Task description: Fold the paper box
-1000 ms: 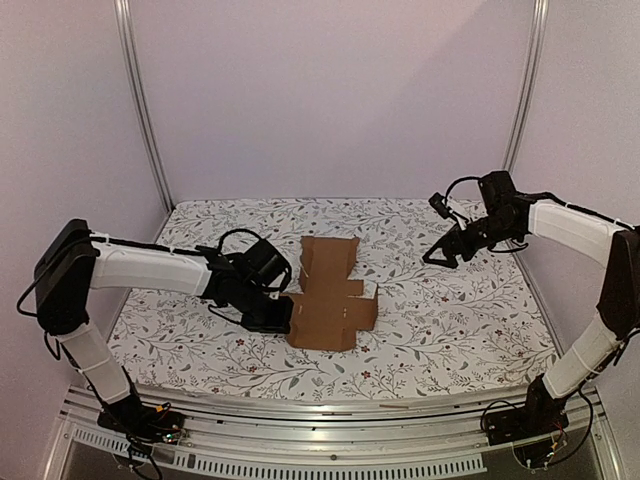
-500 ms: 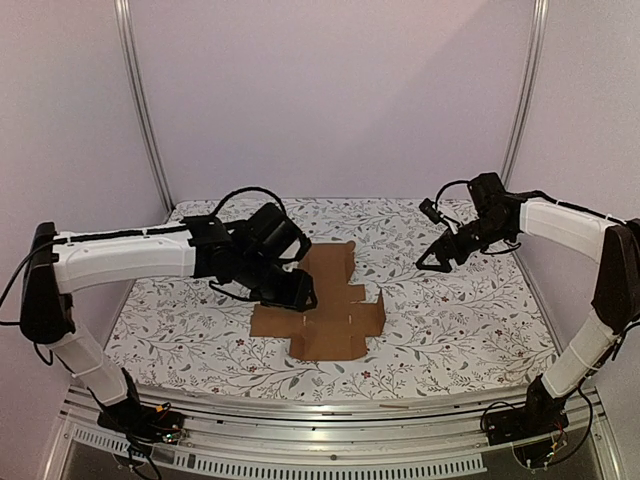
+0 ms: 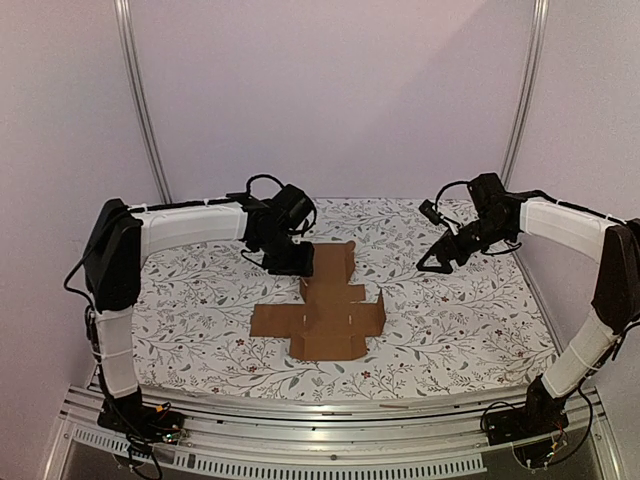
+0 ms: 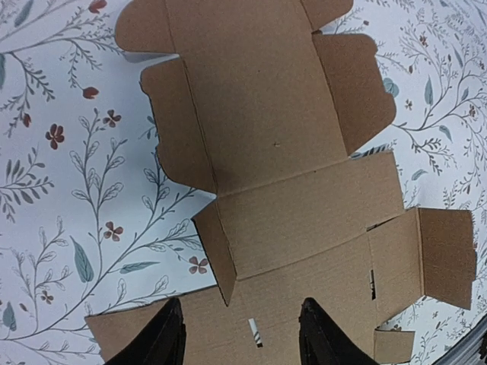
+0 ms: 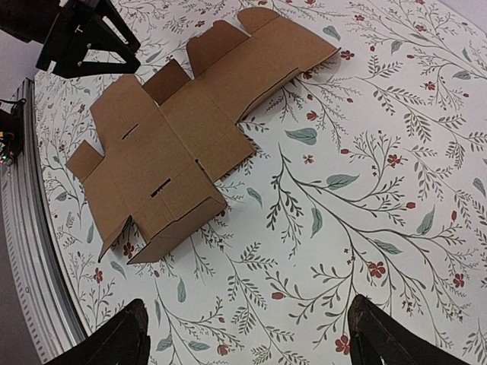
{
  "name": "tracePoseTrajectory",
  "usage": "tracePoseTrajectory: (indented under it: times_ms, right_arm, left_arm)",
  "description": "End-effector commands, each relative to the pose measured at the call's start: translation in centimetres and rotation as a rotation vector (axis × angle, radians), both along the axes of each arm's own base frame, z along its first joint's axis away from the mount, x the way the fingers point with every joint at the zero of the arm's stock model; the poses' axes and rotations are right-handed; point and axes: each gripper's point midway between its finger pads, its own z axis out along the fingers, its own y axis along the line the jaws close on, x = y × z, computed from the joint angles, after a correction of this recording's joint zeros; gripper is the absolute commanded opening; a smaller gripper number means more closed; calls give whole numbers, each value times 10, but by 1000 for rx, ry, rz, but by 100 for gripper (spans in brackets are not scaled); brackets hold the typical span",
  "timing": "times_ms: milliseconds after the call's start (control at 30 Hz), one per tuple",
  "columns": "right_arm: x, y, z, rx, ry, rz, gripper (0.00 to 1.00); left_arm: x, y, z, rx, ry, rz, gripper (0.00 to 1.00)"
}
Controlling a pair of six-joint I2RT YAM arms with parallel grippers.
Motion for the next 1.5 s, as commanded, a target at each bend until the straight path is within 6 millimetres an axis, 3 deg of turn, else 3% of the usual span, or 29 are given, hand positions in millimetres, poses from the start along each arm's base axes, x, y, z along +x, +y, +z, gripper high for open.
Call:
tracePoseTrajectory:
  times_ms: [0, 567, 767, 867, 933, 1200, 1467]
  right_arm:
    - [-2, 3, 5, 1, -2, 25, 89]
    - [-6, 9, -6, -9, 46, 47, 89]
    - [-6, 11, -6, 0, 61, 42, 89]
    - [-6, 13, -8, -3, 73, 45, 88]
    - [-8, 15, -10, -7, 78, 51, 89]
    - [-8, 22, -13, -8, 102, 57, 89]
    - [-7, 22, -13, -15, 110, 56, 89]
  left_arm:
    - [4, 1, -19, 18, 50, 2, 48]
    - [12, 2, -55, 60, 76, 27, 38]
    - [10, -2, -58, 32, 91, 29, 21]
    - [6, -1, -58, 17, 93, 38, 4]
    - [1, 0, -57, 10, 93, 41, 0]
    - [-19, -8, -31, -21, 8, 8, 0]
    - [-25, -9, -27, -29, -13, -36, 0]
